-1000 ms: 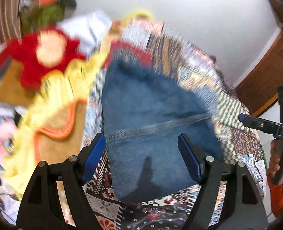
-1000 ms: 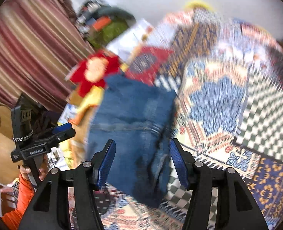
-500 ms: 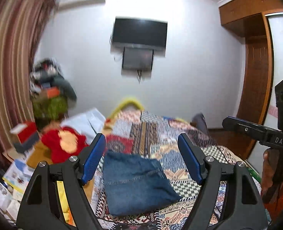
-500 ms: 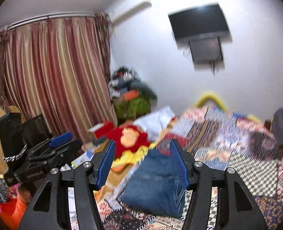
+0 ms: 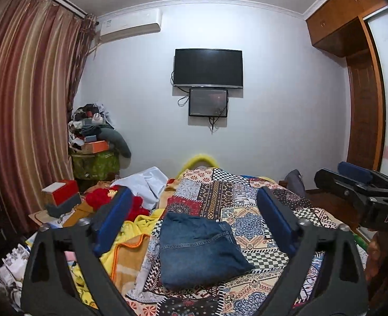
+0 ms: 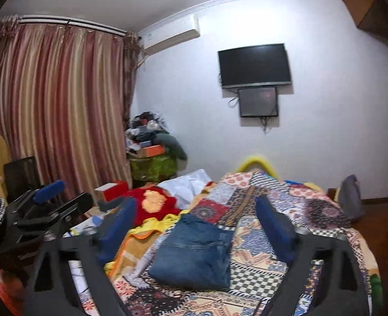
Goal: Fold large clothes
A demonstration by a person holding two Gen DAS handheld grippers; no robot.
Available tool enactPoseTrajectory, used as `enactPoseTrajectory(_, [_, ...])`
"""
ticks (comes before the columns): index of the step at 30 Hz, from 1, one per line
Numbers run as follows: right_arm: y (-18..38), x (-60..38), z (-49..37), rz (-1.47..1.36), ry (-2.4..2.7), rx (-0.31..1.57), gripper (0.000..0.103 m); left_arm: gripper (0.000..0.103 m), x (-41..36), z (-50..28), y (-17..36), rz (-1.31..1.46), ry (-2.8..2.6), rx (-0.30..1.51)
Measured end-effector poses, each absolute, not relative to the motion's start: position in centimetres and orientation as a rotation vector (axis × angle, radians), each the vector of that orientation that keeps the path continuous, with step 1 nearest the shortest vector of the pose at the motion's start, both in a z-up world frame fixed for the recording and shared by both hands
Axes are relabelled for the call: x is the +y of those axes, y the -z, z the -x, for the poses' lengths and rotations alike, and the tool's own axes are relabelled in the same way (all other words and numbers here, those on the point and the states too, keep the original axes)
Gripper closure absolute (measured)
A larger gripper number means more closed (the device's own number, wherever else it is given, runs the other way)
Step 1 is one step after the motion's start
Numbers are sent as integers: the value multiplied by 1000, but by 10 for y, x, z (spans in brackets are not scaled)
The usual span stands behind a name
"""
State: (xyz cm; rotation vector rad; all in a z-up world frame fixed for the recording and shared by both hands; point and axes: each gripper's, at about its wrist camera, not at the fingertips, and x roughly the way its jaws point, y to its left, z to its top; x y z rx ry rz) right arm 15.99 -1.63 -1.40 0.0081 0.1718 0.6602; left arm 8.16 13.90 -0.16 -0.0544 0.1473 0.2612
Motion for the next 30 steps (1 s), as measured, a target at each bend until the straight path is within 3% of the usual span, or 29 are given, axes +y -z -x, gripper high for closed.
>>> enactPoseTrajectory(2, [15, -18, -156, -7, -637, 162, 0, 1, 139, -80, 4, 62, -265, 149])
enactPoseTrajectory(30, [29, -23, -173, -14, -629, 235, 0, 1, 137, -83, 13, 71, -269, 183])
